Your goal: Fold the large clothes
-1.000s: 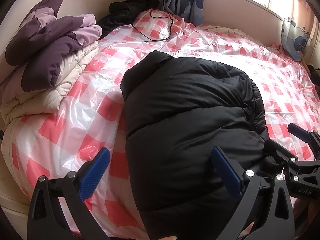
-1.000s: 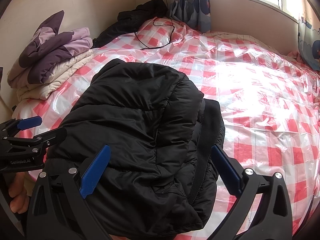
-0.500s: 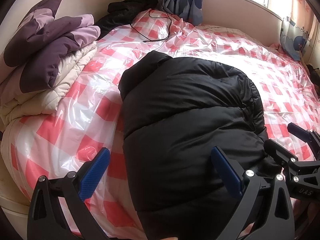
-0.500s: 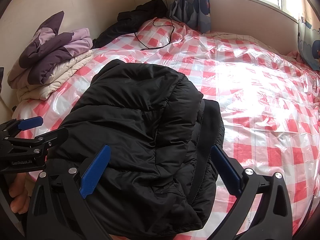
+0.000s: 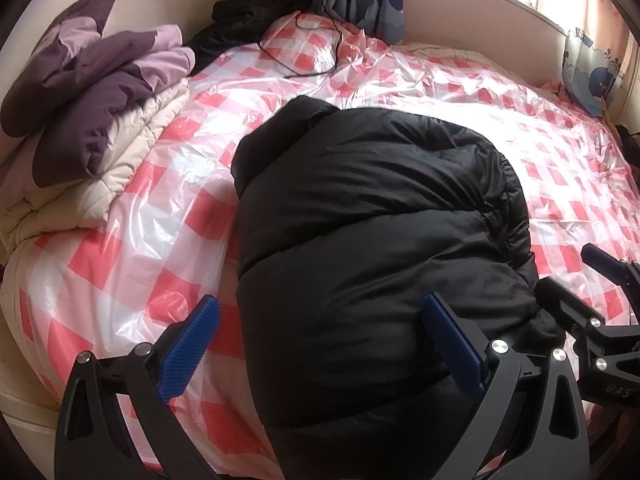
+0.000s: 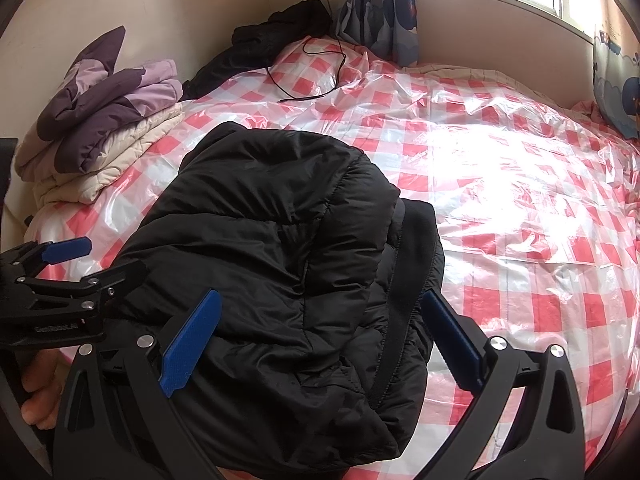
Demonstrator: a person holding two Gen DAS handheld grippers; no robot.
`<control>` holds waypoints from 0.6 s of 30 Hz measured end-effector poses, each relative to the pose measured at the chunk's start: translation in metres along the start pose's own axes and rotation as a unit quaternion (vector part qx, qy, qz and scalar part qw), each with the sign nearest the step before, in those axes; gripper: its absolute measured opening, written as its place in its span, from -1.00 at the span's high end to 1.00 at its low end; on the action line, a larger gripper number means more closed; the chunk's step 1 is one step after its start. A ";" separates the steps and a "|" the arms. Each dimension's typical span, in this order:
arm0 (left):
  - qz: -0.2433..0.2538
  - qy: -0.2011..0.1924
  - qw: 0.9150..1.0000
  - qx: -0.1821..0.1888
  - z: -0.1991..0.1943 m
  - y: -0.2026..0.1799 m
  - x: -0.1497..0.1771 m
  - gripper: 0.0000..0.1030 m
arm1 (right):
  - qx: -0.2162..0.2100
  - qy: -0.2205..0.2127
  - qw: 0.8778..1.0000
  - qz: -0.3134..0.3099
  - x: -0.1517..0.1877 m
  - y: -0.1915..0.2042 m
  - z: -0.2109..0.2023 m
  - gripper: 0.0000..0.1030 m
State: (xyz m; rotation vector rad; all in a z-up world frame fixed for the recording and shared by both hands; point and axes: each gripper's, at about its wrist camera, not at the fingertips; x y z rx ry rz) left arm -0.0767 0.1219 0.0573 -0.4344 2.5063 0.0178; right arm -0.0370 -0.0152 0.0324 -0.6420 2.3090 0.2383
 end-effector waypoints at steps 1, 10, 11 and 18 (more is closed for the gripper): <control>-0.007 0.000 1.000 0.008 0.000 0.002 -0.001 -0.87 | 0.000 0.000 1.000 0.000 0.000 -0.001 0.000 -0.88; -0.022 -0.036 0.999 0.004 -0.008 -0.001 -0.004 -0.87 | 0.005 -0.005 1.000 0.009 0.003 -0.009 -0.007 -0.88; -0.020 -0.028 0.999 0.006 -0.006 -0.002 -0.004 -0.87 | 0.006 -0.005 1.000 0.009 0.003 -0.009 -0.007 -0.88; -0.008 -0.026 1.000 0.003 -0.006 -0.013 0.000 -0.87 | 0.006 -0.006 1.000 0.010 0.003 -0.011 -0.008 -0.88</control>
Point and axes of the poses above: each gripper's, at about its wrist camera, not at the fingertips, and z roughly the way its jaws point, y to its left, x to its underside, and after that the axes turned 12 degrees about -z, right-handed
